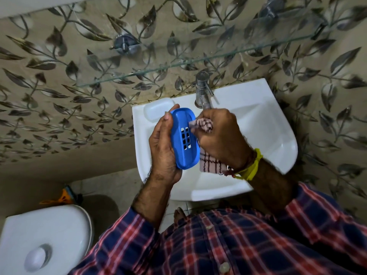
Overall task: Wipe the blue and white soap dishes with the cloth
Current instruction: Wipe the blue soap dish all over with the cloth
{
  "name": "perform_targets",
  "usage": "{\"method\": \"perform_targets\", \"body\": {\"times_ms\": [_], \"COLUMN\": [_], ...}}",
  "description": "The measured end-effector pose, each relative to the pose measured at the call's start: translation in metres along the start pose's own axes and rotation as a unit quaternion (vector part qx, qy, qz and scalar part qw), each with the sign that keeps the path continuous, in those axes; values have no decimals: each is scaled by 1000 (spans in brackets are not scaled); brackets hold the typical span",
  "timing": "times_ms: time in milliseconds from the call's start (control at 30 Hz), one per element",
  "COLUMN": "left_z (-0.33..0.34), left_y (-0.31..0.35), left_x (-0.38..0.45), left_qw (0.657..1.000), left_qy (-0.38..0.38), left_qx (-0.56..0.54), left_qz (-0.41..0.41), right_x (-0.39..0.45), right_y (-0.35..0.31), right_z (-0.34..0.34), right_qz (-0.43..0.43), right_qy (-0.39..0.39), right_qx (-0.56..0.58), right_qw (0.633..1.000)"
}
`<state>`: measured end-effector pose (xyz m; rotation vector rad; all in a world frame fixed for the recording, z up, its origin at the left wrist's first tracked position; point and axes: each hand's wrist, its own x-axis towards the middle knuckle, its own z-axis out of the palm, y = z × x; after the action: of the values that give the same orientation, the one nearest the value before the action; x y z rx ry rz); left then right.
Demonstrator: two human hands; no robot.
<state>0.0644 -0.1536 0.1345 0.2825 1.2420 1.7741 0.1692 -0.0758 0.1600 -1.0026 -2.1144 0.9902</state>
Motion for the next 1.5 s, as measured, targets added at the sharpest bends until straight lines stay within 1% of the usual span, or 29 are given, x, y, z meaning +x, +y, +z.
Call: {"method": "perform_targets", "body": {"times_ms": [67,100,200,233,267,367,400,500,567,667,733,800,900,967,1100,1233,1300,1400,1467,1500], "left_z": [-2,-2,2,3,4,3,3,4,4,4,5,7,11,14,13,17,15,10,11,12], "left_y": [3,4,12,14,15,13,11,7,5,1,2,7,9,8,7,6,4,0,0,0], "left_x": [4,7,13,16,18,20,20,20,20,20,23,26,27,28,28,29,29,29,28,28], "left_qw": [1000,1000,999,999,999,999,999,999,999,999,999,999,998,999,999,998,999,999,999,999], "left_qy": [-6,-12,-19,-22,-26,-30,-30,-28,-24,-15,-15,-18,-27,-22,1,-2,6,23,33,36], "left_qx": [-1,5,5,3,2,-3,-9,-29,-19,-13,-21,-32,-38,-29,-40,-32,-16,-17,-27,-24], "left_qz": [10,16,29,32,35,33,26,13,28,33,24,24,35,31,28,49,44,40,27,20], "right_x": [-18,-22,-15,-13,-13,-21,-21,-18,-19,-17,-19,-22,-18,-14,-18,-15,-14,-18,-18,-17], "right_y": [3,3,3,2,1,2,4,6,5,6,6,2,-1,2,-2,4,4,-3,-4,-4], "right_z": [6,9,11,11,11,10,9,9,10,2,0,3,2,-1,2,0,-1,2,3,2], "right_qz": [7,15,12,9,8,31,43,65,77,126,151,126,80,64,45,45,50,67,60,58], "right_qy": [-40,-41,38,51,46,-19,-23,5,-22,-97,-118,-104,-46,-34,-92,-48,-80,-149,-157,-158], "right_qx": [-25,-32,-13,-8,-10,-29,-30,-44,-65,-22,26,16,-60,-86,-42,-91,-72,26,44,29], "right_qw": [999,999,999,999,999,999,998,997,995,987,981,986,994,994,994,994,993,986,985,985]}}
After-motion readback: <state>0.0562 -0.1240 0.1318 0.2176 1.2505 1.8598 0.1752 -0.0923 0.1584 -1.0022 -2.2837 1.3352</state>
